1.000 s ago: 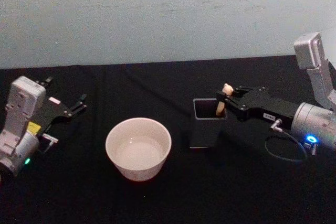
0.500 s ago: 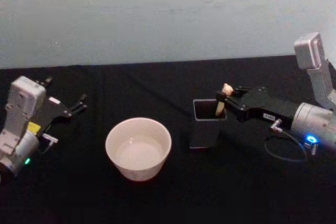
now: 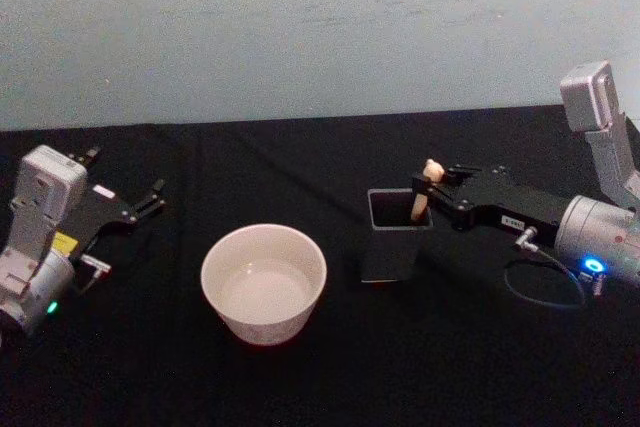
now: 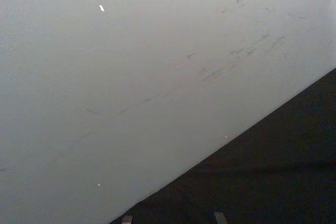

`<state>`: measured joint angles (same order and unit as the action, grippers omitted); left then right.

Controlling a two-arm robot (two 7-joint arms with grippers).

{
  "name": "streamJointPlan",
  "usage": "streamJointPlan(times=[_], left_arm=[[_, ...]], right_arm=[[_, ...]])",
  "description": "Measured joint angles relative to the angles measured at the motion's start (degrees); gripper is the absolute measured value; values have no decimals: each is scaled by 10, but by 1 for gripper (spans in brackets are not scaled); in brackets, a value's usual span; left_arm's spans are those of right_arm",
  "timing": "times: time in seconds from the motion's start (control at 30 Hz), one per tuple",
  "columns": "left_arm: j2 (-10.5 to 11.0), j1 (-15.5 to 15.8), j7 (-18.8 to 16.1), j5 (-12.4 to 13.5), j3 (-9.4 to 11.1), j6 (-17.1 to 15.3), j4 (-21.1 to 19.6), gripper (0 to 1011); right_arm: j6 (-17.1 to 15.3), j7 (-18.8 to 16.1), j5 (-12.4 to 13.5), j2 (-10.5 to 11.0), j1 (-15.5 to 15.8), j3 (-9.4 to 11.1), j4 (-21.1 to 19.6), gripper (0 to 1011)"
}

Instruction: Pick up the stirring spoon with one hand, stir inside the cup, then place it back in its original position.

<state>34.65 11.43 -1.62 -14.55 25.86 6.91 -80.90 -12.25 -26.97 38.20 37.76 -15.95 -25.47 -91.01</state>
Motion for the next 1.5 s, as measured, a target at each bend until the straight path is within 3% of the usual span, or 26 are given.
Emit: streamJointPlan(times=[0.17,0.5,0.97,1.2,1.27,1.37,1.43,1.47,1.5], left_arm=[[0,0,0,0,0,0,0,1001],[0,0,0,0,0,0,0,1001],[0,0,0,0,0,0,0,1001],[0,0,0,0,0,0,0,1001],[0,0,0,0,0,0,0,1001],[0,0,0,0,0,0,0,1001],[0,0,0,0,0,0,0,1002],[0,0,0,0,0,0,0,1001],[0,0,0,0,0,0,0,1002]], right_arm=[[0,0,0,0,0,0,0,277],[0,0,0,0,0,0,0,611],[0,0,0,0,0,0,0,1000],[10,6,-1,-3,5,8,-3,1002],[20,15,-4,-7,11,14,-7,1002],[55,57,-22,-21,30,33,-20,1002],[107,122,-58,-44,52,53,-31,1000],[107,122,-58,-44,52,53,-31,1002],[130,155,-78,-57,60,61,-32,1002]])
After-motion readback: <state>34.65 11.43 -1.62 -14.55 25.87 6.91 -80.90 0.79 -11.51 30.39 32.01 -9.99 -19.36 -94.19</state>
